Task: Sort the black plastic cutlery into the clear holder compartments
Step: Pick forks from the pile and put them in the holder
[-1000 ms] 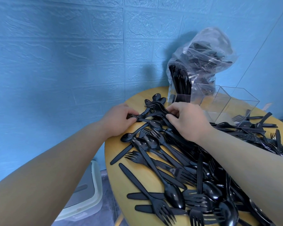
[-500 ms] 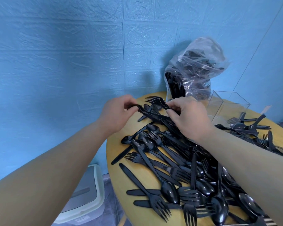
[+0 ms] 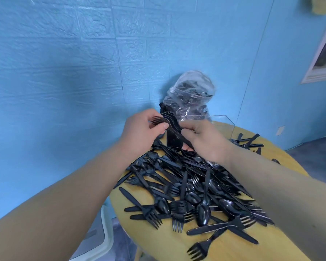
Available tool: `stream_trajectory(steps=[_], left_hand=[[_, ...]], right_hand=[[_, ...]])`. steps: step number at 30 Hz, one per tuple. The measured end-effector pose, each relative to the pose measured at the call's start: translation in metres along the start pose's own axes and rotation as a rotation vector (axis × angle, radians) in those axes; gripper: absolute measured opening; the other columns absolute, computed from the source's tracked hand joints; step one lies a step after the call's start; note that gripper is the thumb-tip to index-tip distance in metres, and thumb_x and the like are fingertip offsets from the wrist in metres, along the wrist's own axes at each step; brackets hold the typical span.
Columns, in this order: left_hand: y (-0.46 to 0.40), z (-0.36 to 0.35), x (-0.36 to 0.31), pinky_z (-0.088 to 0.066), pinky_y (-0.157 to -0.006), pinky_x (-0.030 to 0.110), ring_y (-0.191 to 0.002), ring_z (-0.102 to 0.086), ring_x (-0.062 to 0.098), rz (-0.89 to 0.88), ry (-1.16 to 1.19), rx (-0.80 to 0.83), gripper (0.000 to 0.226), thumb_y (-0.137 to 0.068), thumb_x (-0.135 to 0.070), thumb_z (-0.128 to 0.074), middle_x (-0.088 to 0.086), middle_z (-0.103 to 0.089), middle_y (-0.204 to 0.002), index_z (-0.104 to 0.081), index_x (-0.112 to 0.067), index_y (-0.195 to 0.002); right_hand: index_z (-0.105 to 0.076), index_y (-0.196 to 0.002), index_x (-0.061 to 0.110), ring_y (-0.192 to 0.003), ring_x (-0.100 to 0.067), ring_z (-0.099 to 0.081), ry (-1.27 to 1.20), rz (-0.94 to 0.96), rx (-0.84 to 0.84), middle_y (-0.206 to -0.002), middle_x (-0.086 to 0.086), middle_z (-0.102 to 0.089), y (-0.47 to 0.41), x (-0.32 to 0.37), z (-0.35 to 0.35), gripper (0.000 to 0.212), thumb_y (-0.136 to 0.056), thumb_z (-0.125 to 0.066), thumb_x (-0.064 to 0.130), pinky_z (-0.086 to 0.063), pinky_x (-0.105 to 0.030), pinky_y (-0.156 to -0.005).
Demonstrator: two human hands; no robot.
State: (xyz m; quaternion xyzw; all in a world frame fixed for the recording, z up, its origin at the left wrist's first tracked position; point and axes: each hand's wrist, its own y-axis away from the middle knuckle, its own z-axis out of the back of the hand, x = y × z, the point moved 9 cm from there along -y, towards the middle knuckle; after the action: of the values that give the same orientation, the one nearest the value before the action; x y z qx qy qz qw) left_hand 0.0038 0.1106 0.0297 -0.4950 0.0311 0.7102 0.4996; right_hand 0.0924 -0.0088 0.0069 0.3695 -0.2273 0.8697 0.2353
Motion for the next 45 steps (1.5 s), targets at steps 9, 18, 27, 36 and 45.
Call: stream_trajectory(steps=[9,18,27,36,45], left_hand=[[0.009,-0.018,-0.039,-0.045,-0.067,0.014,-0.068,-0.062,0.003,-0.046,-0.039,-0.109,0.024,-0.081,-0.019,-0.074,-0.002,-0.060,-0.099,-0.057,-0.032,-0.091],[0.033,-0.077,-0.025,-0.049,-0.090,0.033,-0.095,-0.064,0.007,0.388,0.399,0.216,0.024,-0.100,-0.037,-0.044,-0.004,-0.069,-0.095,-0.061,-0.022,-0.093],[0.019,-0.069,-0.044,-0.051,-0.087,0.048,-0.091,-0.066,0.027,0.112,0.094,0.212,0.025,-0.096,-0.042,-0.039,0.003,-0.071,-0.089,-0.053,-0.022,-0.094],[0.035,-0.087,-0.064,-0.043,-0.063,0.033,-0.069,-0.051,0.014,-0.093,-0.395,0.414,0.022,-0.103,-0.031,-0.031,0.006,-0.058,-0.083,-0.042,-0.012,-0.103],[0.037,-0.085,-0.055,-0.036,-0.058,0.017,-0.065,-0.049,0.013,-0.098,-0.511,0.437,0.035,-0.103,-0.033,-0.029,0.005,-0.058,-0.081,-0.054,-0.010,-0.103]], right_hand=[[-0.062,-0.078,0.015,-0.052,-0.002,-0.051,-0.027,0.012,0.023,-0.054,0.014,-0.058,0.032,0.002,0.023,0.028,-0.099,-0.045,0.021,-0.046,-0.022,-0.056],[-0.060,-0.073,0.015,-0.054,-0.009,-0.056,-0.067,0.060,-0.076,-0.058,0.009,-0.058,0.044,-0.007,0.030,0.031,-0.099,-0.043,0.018,-0.050,-0.028,-0.063],[-0.070,-0.092,0.018,-0.068,-0.019,-0.059,0.282,0.123,-0.184,-0.071,-0.001,-0.065,0.048,-0.005,0.049,0.032,-0.096,-0.048,0.041,-0.050,-0.034,-0.067],[-0.069,-0.110,0.019,-0.077,-0.007,-0.060,0.167,0.219,-0.274,-0.084,0.013,-0.062,0.046,0.009,0.060,0.021,-0.093,-0.057,0.016,-0.052,-0.030,-0.080],[-0.061,-0.125,0.019,-0.093,-0.018,-0.066,0.060,0.084,-0.352,-0.104,-0.001,-0.066,0.046,-0.021,0.075,0.031,-0.098,-0.047,0.013,-0.050,-0.026,-0.089]])
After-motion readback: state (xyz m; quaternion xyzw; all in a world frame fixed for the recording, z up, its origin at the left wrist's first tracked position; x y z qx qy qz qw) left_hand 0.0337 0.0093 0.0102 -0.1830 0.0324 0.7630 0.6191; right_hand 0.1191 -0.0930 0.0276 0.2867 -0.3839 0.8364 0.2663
